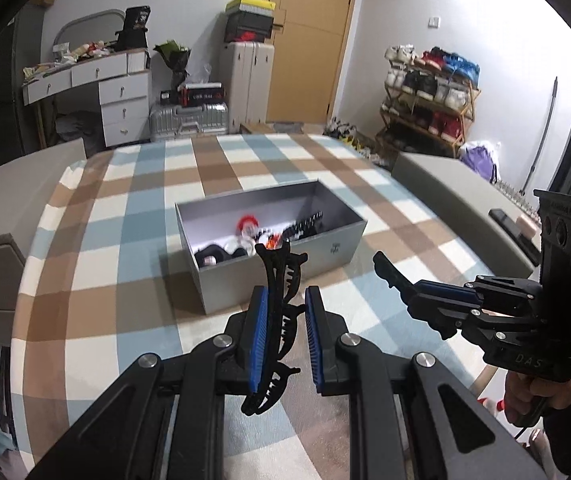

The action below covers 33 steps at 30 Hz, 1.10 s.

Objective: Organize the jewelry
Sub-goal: 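Carry both black combs into the silver box and open both grippers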

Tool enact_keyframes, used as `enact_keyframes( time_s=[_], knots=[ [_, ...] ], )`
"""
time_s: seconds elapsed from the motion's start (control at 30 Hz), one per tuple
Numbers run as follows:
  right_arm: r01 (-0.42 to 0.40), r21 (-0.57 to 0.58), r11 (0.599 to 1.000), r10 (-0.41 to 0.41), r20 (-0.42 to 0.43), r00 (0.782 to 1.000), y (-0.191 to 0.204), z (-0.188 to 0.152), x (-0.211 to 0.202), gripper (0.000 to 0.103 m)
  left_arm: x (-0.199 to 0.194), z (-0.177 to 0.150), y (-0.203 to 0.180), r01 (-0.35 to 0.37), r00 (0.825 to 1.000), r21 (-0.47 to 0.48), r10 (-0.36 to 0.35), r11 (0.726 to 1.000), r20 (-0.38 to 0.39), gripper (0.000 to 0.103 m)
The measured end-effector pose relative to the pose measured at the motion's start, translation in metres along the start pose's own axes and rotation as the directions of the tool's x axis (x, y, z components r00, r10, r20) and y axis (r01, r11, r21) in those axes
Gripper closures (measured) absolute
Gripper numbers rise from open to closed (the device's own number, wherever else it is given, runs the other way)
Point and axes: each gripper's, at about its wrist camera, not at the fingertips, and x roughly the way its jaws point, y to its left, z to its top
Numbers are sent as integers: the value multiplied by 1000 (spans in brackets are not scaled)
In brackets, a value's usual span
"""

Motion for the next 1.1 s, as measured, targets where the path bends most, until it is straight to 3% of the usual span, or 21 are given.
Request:
enact_keyframes(
  time_s=[0.37, 1.1],
  knots=[
    [-108, 24, 994, 106, 90, 990, 6, 34, -2, 86, -9, 20, 10, -3, 994, -14, 4, 1000, 109, 90],
    [-122, 51, 991, 114, 139, 984, -33, 86, 41, 86, 35, 52, 19, 6, 992, -67, 2, 998, 125, 90]
  ],
)
